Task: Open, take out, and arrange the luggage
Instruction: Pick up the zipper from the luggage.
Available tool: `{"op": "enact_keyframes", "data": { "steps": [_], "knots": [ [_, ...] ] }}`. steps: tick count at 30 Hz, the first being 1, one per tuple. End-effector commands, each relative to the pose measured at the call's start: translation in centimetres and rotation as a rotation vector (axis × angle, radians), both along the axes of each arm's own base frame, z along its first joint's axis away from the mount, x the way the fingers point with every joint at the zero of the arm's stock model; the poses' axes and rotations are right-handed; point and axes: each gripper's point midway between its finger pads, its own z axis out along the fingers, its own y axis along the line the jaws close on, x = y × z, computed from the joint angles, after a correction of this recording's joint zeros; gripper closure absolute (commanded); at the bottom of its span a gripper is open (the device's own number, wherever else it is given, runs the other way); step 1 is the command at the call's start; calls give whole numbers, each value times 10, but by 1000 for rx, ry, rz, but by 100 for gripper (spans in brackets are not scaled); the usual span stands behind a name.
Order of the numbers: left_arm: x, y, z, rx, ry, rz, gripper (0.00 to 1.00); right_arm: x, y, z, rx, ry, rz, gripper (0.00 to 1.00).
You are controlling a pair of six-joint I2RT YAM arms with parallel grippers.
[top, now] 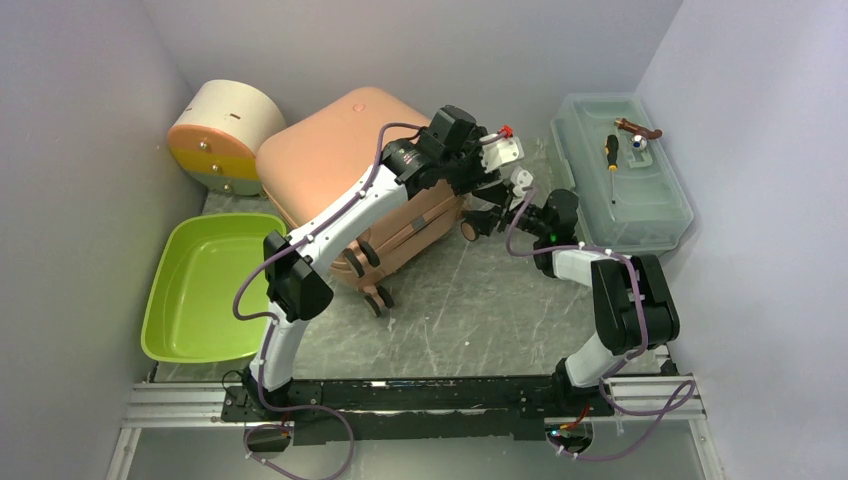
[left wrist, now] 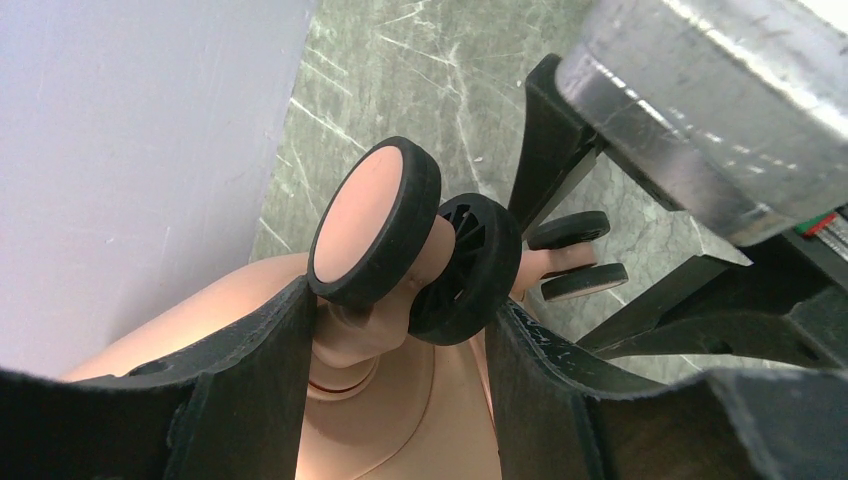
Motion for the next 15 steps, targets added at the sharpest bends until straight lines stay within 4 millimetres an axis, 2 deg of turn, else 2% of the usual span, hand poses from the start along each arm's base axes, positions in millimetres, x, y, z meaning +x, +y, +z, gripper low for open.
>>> {"op": "enact_keyframes", "data": {
  "steps": [1,8,11,13,15],
  "knots": [
    [-18,48,181,-475,-119,167,100,7,13,30,27,-95,27,42],
    [-19,48,180,-480,-106,164,100,13,22,22,37,-48,23,58],
    [-19,48,181,-484,-109,163,100,15,22,19,30,-40,17,70],
    [-19,48,183,-487,-111,163,100,14,22,17,24,-37,19,72],
    [-20,48,185,-490,-115,163,100,12,22,16,21,-39,28,69]
  ]
}}
